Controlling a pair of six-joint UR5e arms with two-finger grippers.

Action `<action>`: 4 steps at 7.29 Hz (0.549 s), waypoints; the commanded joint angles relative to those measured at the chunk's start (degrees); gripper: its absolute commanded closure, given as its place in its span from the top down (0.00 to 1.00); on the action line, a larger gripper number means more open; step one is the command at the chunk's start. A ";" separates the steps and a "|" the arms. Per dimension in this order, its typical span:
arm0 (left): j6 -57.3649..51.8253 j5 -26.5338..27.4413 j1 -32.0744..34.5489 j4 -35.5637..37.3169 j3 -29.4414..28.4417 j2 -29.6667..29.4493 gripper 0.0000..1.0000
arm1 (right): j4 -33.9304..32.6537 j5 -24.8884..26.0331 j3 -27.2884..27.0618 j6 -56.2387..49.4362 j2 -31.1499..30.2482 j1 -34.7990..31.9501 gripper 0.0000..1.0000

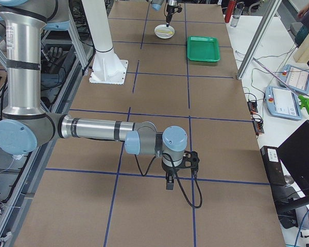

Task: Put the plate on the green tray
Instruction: 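Lift the plate with the left gripper and carry it toward the green tray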

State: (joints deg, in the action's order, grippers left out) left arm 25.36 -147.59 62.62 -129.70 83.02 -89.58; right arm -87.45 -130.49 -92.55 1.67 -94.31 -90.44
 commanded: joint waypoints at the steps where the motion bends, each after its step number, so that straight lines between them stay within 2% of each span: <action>1: 6.87 -1.56 0.05 0.14 -0.23 -4.88 0.00 | 0.00 0.06 0.00 0.00 0.00 0.00 1.00; 2: 8.28 -1.48 0.14 1.54 -0.49 -7.08 0.00 | 0.00 0.07 0.00 0.00 0.00 0.00 1.00; 4: 8.91 -1.21 1.53 11.53 -1.45 -15.42 0.00 | 0.00 -0.02 0.00 0.00 0.00 0.00 1.00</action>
State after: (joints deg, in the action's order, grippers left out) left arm 33.69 -148.96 63.30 -123.56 82.24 -100.26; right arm -87.45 -130.45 -92.55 1.67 -94.31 -90.44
